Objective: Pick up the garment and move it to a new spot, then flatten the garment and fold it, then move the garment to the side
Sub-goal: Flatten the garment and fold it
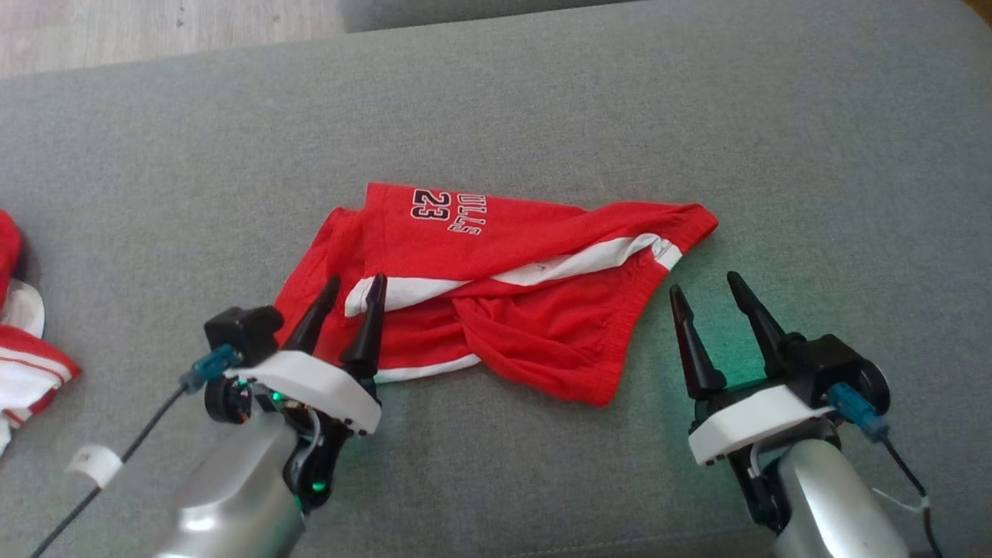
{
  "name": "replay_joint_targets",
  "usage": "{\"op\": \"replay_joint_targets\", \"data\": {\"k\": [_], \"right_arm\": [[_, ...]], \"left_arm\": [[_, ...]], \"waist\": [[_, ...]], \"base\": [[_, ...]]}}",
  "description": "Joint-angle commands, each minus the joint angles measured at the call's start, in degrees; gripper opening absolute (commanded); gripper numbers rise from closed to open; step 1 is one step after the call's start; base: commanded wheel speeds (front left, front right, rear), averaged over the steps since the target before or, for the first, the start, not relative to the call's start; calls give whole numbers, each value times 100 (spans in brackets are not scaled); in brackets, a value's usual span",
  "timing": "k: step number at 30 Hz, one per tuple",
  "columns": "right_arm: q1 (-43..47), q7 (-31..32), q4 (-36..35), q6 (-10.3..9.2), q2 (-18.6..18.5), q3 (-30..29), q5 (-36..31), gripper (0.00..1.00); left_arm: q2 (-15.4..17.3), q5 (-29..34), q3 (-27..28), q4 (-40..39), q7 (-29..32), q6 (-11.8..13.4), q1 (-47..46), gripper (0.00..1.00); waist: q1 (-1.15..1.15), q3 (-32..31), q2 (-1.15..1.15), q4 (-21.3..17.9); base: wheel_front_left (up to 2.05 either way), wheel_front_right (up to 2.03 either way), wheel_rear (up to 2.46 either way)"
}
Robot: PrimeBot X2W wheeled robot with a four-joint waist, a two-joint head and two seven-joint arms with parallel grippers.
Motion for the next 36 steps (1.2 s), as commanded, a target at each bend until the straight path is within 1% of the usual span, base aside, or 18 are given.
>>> {"op": "replay_joint_targets", "data": {"k": [1,5,10,17,18,19,20,23,25,31,33,34,36], "right_arm": [[-241,-38,-190,37,-2,124,-11,100],[-273,-38,-167,37,-2,162,12,100],[-336,-38,-144,37,-2,220,52,100],[-369,-38,-124,37,-2,253,87,100],[-365,-38,-119,37,-2,251,93,100],[-360,-38,-104,37,-2,251,105,100],[-359,-38,-91,37,-2,254,118,100],[-370,-38,-23,37,-2,278,187,100],[-389,-38,55,37,-2,334,343,100],[-682,-38,455,37,-2,836,1497,100],[-837,-38,614,37,-2,1062,1769,100],[-837,-38,614,37,-2,1062,1769,100],[-971,-38,723,37,-2,1199,2042,100]], "left_arm": [[216,-145,0,-114,-57,-31,-285,100],[300,-586,-388,-22,-29,-31,-391,100],[401,-1212,-858,-203,124,-31,-459,100],[587,-1661,-1308,-419,-6,-32,-635,100],[607,-1692,-1352,-446,-38,-32,-659,76],[624,-1723,-1398,-464,-62,-32,-677,31],[643,-1749,-1447,-485,-81,-32,-693,0],[701,-1812,-1504,-588,-134,-32,-744,0],[753,-1762,-1371,-616,-155,-32,-810,0],[861,-1112,74,-1018,-161,-32,-649,0],[902,-938,285,-1114,-162,-32,-551,0],[902,-938,285,-1114,-162,-32,-551,0],[916,-915,377,-1146,-162,-32,-515,0]], "waist": [[-1,27,0,12],[-1,72,0,20],[-1,131,0,9],[-1,180,0,-15],[-1,184,0,-15],[-1,186,0,-15],[-1,191,0,-17],[-1,212,0,-12],[-1,231,0,-1],[-1,305,0,16],[-1,324,0,10],[-1,324,0,10],[-1,348,0,24]], "base": [[0,0,0],[0,0,0],[0,0,0],[0,0,0],[0,0,0],[0,0,0],[0,0,0],[0,0,0],[0,0,0],[0,0,0],[0,0,0],[0,0,0],[0,0,0]]}}
